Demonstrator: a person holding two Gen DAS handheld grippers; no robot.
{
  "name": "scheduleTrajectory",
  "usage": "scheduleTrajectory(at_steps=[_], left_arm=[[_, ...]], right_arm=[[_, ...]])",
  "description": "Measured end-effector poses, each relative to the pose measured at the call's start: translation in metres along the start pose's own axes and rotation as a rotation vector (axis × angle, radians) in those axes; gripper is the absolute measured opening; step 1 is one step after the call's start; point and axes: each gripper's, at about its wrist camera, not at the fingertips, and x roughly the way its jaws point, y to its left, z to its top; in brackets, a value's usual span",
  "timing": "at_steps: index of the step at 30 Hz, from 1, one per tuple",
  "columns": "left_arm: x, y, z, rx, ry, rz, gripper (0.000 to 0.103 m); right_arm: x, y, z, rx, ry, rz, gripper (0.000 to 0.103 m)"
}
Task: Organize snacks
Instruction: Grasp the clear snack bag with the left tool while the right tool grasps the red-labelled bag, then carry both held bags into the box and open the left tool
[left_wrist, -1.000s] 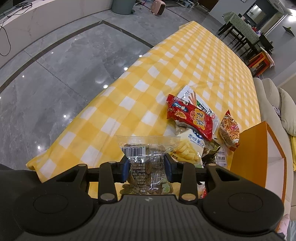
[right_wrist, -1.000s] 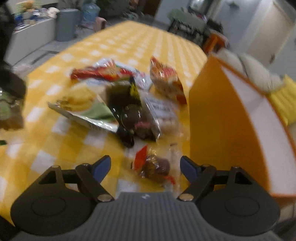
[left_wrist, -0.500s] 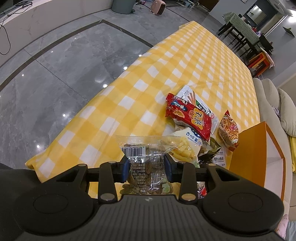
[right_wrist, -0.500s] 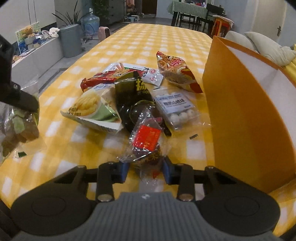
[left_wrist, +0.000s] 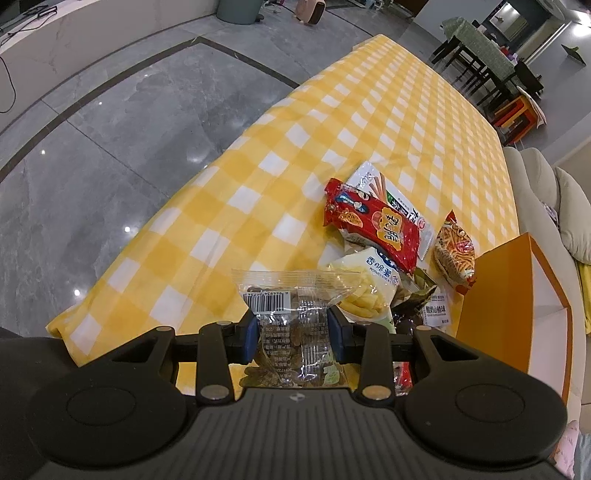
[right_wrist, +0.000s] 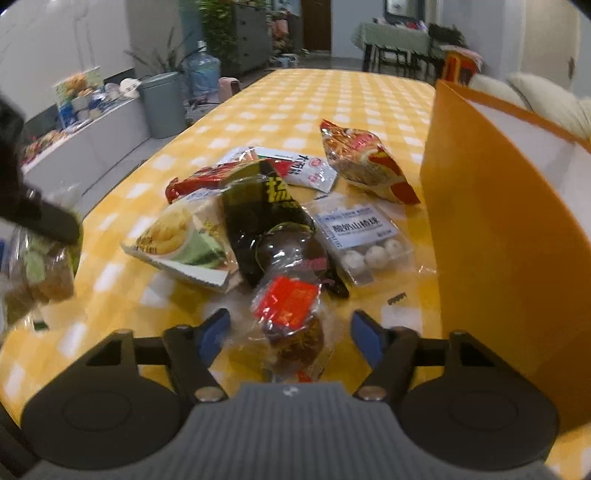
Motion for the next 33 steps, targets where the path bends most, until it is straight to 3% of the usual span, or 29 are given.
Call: scheduleTrajectory(at_steps=[9,16,22,25,33], left_arm=[[-0.012,-0.006,0.0,0.001,-0.023,-0.029,0.042],[-0.033,-0.019,-0.003,0.007,-0.026,-0.204,0.042],[-0.055,-0.045,-0.01,0.054,-0.047,-0.319,0.042],[-0.066,-0.061,-0.016,0.084,-0.045,-0.376,0.042],[-0.081,-0.122,-0.042,0.219,0.005,-0.428,0.042]], right_arm=[[-0.018,0.006,0.007,-0.065,-0.062,0.048,0.043],[-0.075,-0.011,0.04,-0.011,-0.177,0.146,0.042],[-0.13,-0.056,0.068,0.06,-0.279,0.154,0.042],[-0.151,-0.086,0.078,0.087,-0.288,0.161,0.042],[-0.199,-0.169,0.086,0.081,-0.316,0.03,0.042]])
